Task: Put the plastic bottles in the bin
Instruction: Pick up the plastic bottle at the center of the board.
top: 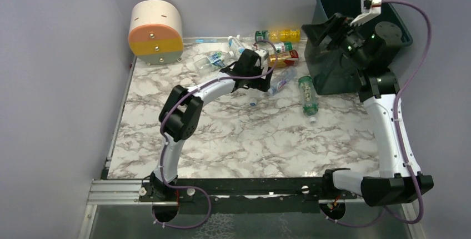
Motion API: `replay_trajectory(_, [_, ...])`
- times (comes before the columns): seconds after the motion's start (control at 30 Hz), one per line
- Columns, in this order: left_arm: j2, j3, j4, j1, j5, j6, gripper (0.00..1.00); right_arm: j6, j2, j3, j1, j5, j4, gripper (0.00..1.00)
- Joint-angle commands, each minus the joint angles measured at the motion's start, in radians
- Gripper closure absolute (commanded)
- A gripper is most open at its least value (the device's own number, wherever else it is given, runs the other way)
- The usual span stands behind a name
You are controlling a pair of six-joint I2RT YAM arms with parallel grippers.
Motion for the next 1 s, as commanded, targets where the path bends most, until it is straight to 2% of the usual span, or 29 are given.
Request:
replay_trajectory(0.0, [0.099, 0.207, -0.14, -0.038, -0.151, 0.105, 0.02, 0.027, -0.076, -0.141, 0.055, -0.126, -0.01, 0.01])
replay_trajectory(0.13, [0.135, 0.285, -0.227, -0.037, -0.272, 0.087, 0.02, 0.018, -0.147, -0.248, 0.059, -0.143, -0.027, 0.01])
replay_trajectory(0.37, [0.137, 0.275, -0.286, -0.038, -0.36, 0.035, 0.03, -0.007, -0.159, -0.333, 0.059, -0.173, -0.043, 0.01])
replay_trajectory(0.6, [0.183, 0.283, -0.307, -0.04, -0.289, 0.05, 0.04, -0.006, -0.148, -0.358, 0.059, -0.188, -0.034, 0.01])
replay_trajectory(0.97, [0.093, 0.202, -0.271, -0.053, -0.219, 0.03, 0.04, -0.009, -0.153, -0.391, 0.061, -0.197, -0.056, 0.01])
